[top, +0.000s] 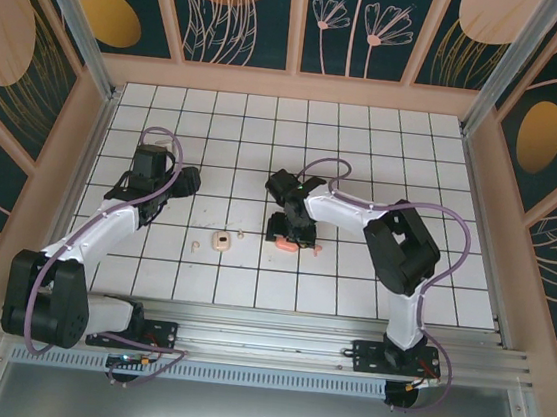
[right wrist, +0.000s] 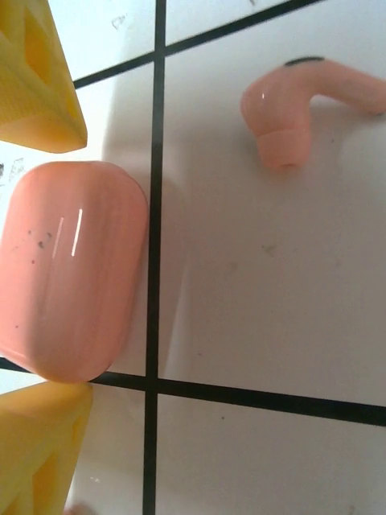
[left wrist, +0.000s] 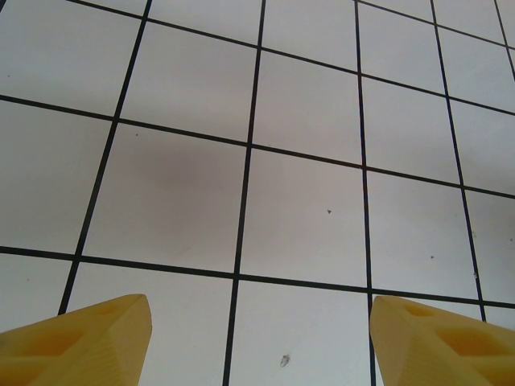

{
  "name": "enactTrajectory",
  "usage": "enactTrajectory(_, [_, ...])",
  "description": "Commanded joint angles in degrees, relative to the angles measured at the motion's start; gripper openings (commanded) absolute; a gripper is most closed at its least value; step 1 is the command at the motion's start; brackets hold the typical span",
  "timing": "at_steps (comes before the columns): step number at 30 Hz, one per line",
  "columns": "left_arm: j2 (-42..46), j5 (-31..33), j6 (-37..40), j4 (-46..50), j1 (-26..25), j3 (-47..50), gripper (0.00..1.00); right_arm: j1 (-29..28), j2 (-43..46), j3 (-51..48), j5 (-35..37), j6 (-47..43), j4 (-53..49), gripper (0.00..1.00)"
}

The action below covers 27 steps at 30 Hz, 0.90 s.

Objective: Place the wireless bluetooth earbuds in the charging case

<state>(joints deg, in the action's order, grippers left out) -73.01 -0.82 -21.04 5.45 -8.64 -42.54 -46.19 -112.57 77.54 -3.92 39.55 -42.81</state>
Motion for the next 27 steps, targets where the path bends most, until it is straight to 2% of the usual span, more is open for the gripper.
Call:
enactTrajectory(1, [0.8, 0.7, 1.1, 1.0, 0.1, -0.2, 0.72, -0.5, -1.5, 1.8, 1.9, 0.8, -1.9, 0.72])
enactTrajectory(10, [3.3, 0.5, 1.4, -1.0, 0.0, 1.5, 0.71, -0.5, -0.4, 1.0, 3.8, 0.6, -0.4, 0.59])
enactTrajectory(14, [7.3, -6.4, 1.9, -9.8, 0.0, 6.2, 0.64, -0.3, 4.4, -2.0, 3.5, 0.8, 5.0, 0.58])
enactTrajectory(19, [13.1, -17.2, 2.9, -28.0, -0.8, 14.6, 0.63, 1.0, 14.2, -7.6, 0.9, -1.9, 22.8, 0.57])
enactTrajectory(23, [15.5, -26.1, 3.9, -45.1, -2.1, 22.2, 0.59, 3.0, 20.1, -11.4, -4.7, -2.0, 37.6, 0.58])
enactTrajectory(27, [15.4, -31.6, 7.7, -51.8, -4.6, 23.9, 0.58, 4.8, 25.4, -19.4, -13.2, 2.8, 60.6, 0.58])
